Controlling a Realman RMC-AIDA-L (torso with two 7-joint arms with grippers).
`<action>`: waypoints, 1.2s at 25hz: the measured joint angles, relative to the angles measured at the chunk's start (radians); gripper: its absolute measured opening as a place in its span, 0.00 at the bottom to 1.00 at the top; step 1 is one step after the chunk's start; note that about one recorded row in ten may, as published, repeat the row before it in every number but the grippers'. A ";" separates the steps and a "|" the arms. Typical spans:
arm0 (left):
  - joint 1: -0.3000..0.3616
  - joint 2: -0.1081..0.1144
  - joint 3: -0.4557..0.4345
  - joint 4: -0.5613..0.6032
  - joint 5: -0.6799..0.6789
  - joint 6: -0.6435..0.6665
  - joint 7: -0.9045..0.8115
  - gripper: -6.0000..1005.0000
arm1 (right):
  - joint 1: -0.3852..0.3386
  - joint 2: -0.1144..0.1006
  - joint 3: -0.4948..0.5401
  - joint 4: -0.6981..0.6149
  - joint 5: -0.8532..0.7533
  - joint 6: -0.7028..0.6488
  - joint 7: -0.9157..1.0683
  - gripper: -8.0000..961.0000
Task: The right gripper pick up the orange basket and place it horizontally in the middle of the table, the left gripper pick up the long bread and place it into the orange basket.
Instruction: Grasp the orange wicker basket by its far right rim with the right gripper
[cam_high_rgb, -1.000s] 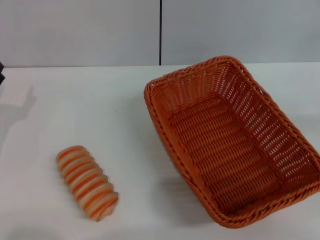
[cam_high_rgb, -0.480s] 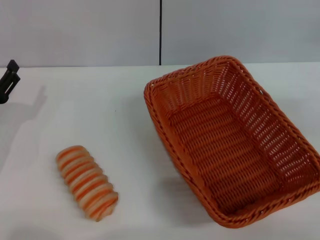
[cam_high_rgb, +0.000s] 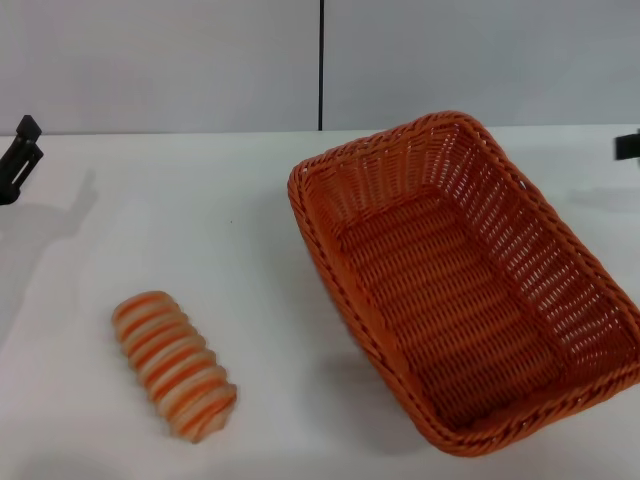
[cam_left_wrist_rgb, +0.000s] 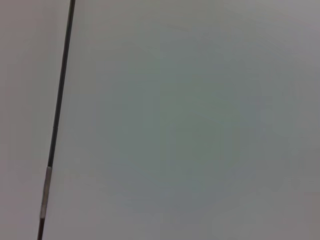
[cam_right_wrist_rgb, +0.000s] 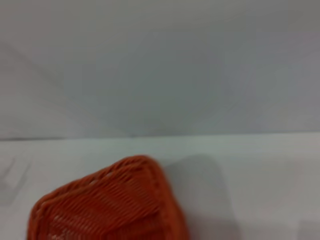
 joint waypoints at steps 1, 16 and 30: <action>0.000 0.000 0.000 -0.001 0.000 0.000 0.000 0.78 | 0.015 -0.001 -0.001 -0.017 -0.007 0.012 0.006 0.50; -0.001 0.000 0.000 -0.004 0.000 -0.007 0.030 0.77 | 0.143 0.004 -0.095 -0.220 -0.069 -0.022 0.073 0.49; -0.016 0.000 -0.003 0.001 0.000 -0.007 0.040 0.77 | 0.209 0.034 -0.169 -0.359 -0.069 -0.198 0.077 0.48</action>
